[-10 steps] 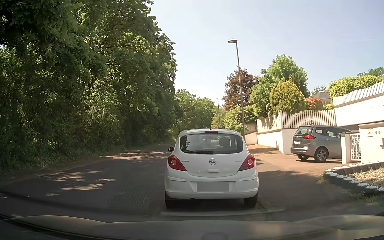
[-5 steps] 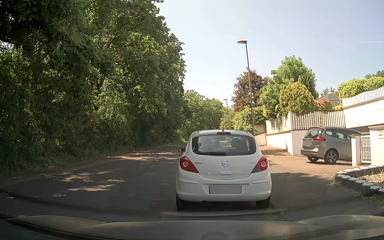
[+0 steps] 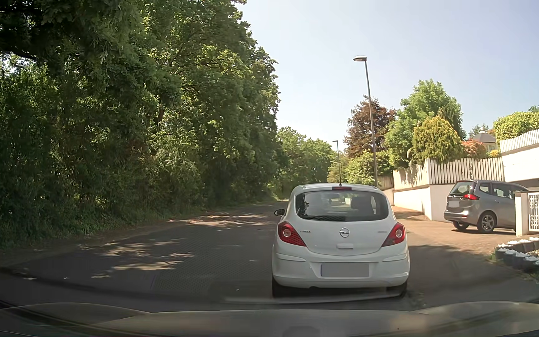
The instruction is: Follow the waypoints while adhering to traffic rules and regulations
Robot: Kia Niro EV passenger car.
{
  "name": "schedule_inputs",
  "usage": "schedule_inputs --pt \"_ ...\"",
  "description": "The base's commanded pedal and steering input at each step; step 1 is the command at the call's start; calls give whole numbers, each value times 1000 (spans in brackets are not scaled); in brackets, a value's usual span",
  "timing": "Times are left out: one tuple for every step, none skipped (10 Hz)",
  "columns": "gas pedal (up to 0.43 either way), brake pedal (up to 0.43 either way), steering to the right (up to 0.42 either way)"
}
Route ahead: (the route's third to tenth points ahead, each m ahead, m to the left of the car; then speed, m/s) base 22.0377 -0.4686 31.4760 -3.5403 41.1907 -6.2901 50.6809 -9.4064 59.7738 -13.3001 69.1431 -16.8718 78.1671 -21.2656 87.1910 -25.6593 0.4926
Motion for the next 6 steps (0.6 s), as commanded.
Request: schedule_inputs --pt "150 0 -968" --pt "150 0 -968" --pt "150 0 -968" --pt "150 0 -968" --pt "150 0 -968" --pt "150 0 -968"
